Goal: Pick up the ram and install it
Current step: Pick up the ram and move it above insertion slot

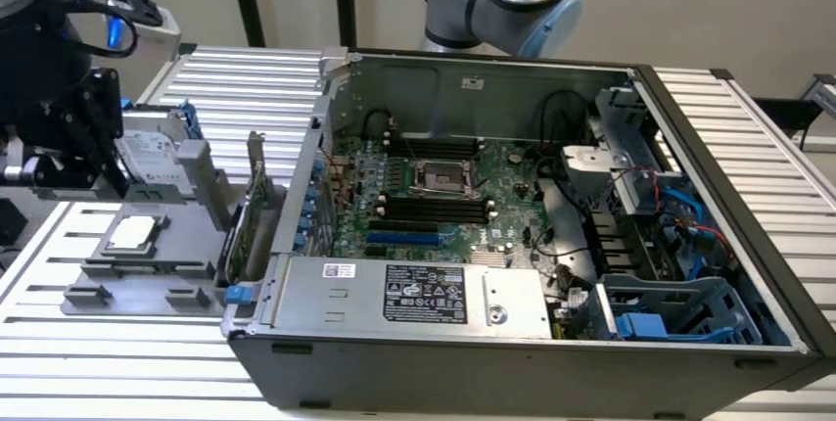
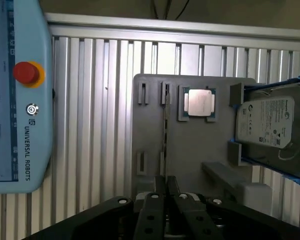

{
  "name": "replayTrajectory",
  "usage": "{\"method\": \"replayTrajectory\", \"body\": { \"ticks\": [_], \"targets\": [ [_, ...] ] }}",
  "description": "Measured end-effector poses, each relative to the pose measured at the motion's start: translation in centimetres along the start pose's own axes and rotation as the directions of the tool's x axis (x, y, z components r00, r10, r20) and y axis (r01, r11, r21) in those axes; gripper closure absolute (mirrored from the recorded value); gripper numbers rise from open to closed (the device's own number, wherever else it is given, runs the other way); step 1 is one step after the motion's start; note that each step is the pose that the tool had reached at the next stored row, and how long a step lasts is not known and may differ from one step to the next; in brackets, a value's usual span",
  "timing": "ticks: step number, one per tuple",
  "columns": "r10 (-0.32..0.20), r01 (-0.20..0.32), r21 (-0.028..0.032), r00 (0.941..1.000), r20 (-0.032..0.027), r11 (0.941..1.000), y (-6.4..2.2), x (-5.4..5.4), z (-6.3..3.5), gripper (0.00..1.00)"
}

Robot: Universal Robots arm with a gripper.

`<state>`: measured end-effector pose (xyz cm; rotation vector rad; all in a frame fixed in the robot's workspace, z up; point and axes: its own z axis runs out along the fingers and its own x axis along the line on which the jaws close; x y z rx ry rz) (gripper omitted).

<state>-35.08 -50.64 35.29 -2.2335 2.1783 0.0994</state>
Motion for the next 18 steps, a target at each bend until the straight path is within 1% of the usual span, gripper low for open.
{"method": "replayTrajectory", "body": {
  "ticks": [3, 8, 12, 18],
  "targets": [
    [0.0, 0.0, 0.0001, 1.0, 0.0001, 1.0, -0.99, -0.2, -1.1, 0.86],
    [0.0, 0.0, 0.0, 1.0, 0.0, 1.0, -3.02, -0.6, -2.2, 0.86],
    [0.0, 0.0, -0.0001, 1.0, 0.0, 1.0, -4.76, -0.7, -2.83, 0.86],
    [0.0, 0.0, -0.0011, 1.0, -0.001, 1.0, -7.19, -0.9, -3.24, 0.86]
  ]
}}
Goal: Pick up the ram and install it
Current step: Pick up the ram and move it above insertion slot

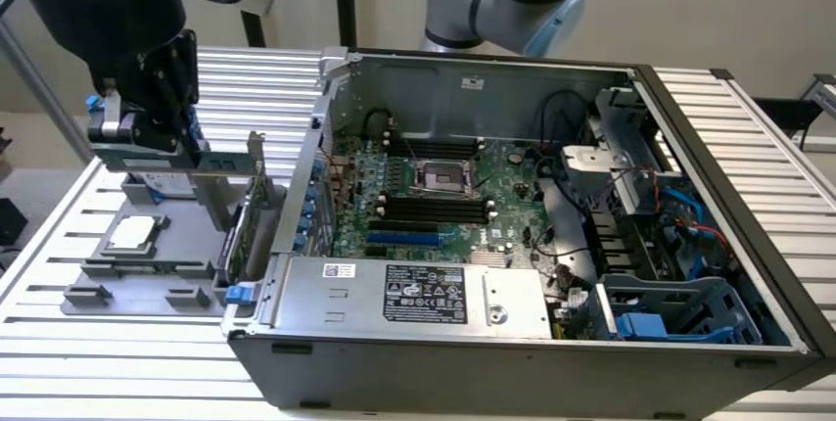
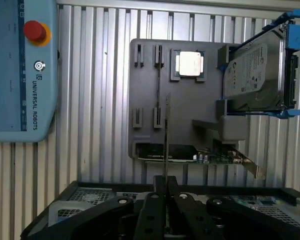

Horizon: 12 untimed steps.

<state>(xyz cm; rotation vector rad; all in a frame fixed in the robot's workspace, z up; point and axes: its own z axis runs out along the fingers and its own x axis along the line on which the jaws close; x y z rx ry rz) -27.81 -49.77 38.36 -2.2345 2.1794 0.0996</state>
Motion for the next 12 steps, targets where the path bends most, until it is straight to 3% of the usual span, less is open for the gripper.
{"method": "replayTrajectory", "body": {
  "ticks": [12],
  "targets": [
    [0.0, 0.0, -0.0032, 1.0, -0.0043, 1.0, -4.77, -0.2, -0.59, 0.86]
  ]
}}
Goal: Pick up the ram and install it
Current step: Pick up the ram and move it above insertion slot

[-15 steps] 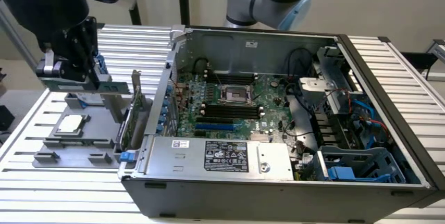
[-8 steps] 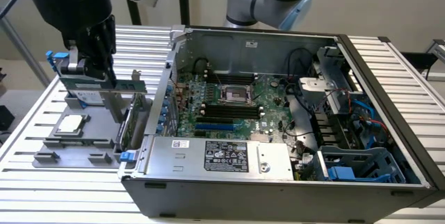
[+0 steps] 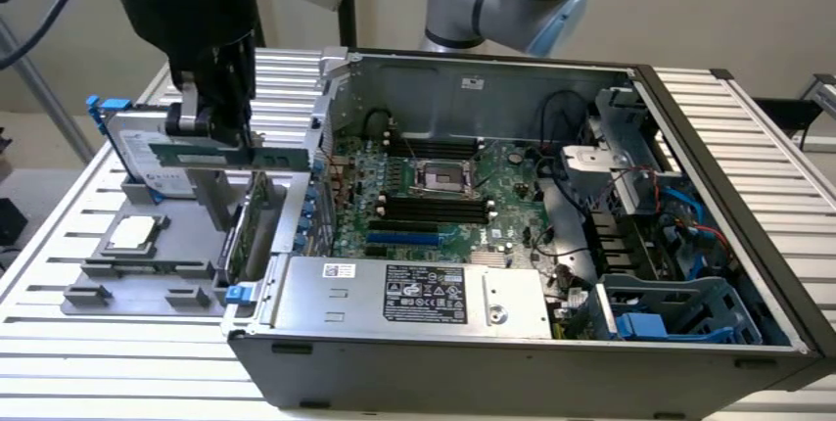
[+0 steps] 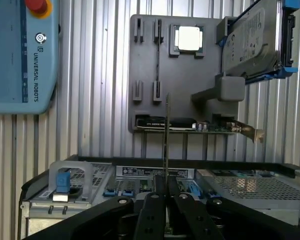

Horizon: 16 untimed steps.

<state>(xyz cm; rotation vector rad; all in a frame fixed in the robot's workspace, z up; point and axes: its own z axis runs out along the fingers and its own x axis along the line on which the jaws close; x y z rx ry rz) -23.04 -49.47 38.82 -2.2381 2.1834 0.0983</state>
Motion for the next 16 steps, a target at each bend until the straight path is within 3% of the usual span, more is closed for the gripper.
{"method": "replayTrajectory", "body": {
  "ticks": [16],
  "targets": [
    [0.001, -0.001, -0.0098, 1.0, -0.0056, 1.0, -6.58, -0.1, -0.32, 0.86]
  ]
}}
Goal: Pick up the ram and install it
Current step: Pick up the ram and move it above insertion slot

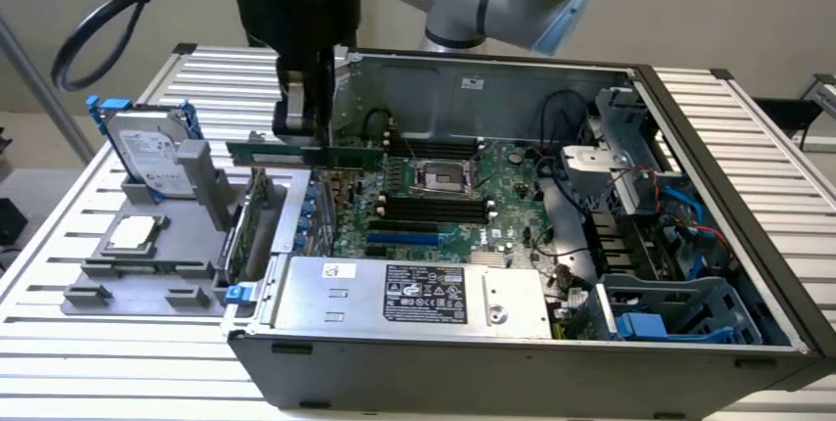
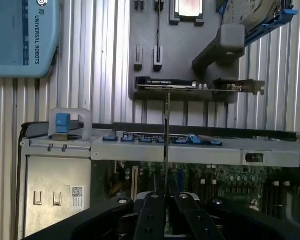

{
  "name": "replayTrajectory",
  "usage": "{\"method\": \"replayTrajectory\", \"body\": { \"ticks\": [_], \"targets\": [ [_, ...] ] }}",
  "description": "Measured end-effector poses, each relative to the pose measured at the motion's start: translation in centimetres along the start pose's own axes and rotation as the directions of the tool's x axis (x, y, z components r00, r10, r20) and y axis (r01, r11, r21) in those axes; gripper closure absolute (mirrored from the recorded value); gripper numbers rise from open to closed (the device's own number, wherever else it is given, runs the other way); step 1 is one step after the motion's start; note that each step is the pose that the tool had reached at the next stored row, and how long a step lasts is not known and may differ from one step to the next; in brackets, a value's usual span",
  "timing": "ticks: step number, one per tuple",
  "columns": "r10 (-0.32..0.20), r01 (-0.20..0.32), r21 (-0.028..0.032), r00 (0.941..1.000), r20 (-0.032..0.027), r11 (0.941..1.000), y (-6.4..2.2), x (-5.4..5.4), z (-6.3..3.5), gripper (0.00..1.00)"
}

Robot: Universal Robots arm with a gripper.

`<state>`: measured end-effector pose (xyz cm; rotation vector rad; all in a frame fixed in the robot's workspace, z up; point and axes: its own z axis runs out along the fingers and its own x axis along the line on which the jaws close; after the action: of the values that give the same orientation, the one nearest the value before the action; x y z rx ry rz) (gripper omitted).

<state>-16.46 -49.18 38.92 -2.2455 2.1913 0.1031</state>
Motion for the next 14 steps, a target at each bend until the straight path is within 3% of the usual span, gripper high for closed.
{"method": "replayTrajectory", "body": {
  "ticks": [6, 14],
  "targets": [
    [0.0, 0.0, -0.0039, 1.0, -0.0013, 1.0, -2.46, -0.1, -0.1, 0.86],
    [0.0, 0.0, -0.0042, 1.0, -0.0013, 1.0, -5.26, -1.0, -0.18, 0.86]
  ]
}}
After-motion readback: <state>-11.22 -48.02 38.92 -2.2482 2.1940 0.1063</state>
